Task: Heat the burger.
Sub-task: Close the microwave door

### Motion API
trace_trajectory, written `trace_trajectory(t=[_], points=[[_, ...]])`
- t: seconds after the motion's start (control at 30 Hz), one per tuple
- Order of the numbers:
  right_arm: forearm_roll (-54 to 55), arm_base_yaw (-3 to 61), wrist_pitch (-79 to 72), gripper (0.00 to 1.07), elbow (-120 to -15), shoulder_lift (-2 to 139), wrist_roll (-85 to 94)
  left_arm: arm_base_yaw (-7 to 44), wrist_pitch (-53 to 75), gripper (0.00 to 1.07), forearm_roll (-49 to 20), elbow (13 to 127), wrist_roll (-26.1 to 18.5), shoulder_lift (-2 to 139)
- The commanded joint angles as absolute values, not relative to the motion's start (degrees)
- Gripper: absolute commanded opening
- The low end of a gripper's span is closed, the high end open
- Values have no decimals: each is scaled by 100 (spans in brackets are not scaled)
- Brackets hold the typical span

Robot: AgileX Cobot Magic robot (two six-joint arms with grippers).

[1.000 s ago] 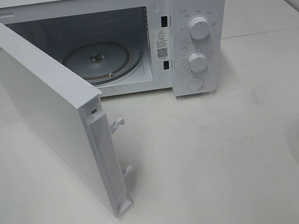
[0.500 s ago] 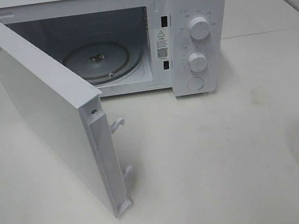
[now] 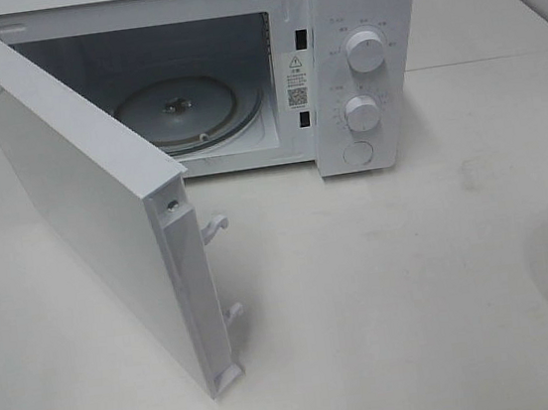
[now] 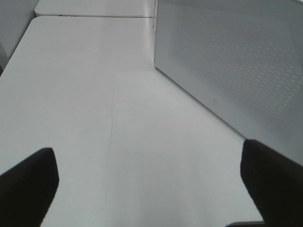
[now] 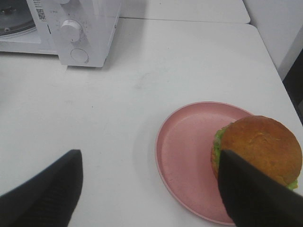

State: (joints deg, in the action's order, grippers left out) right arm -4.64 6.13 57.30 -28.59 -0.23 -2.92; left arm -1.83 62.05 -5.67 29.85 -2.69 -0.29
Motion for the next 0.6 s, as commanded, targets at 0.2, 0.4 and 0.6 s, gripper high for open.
trace_trajectory(t=[0.2, 0.4, 0.6], points=[[-458, 579, 5701, 76, -2848, -189, -223, -201, 6033, 99, -722, 3128, -229, 241], [-458, 579, 5701, 76, -2848, -189, -223, -201, 5477, 84, -802, 3168, -229, 911], [-458, 579, 5701, 76, -2848, -189, -223, -201, 5122, 63, -802, 3168, -229, 1341]])
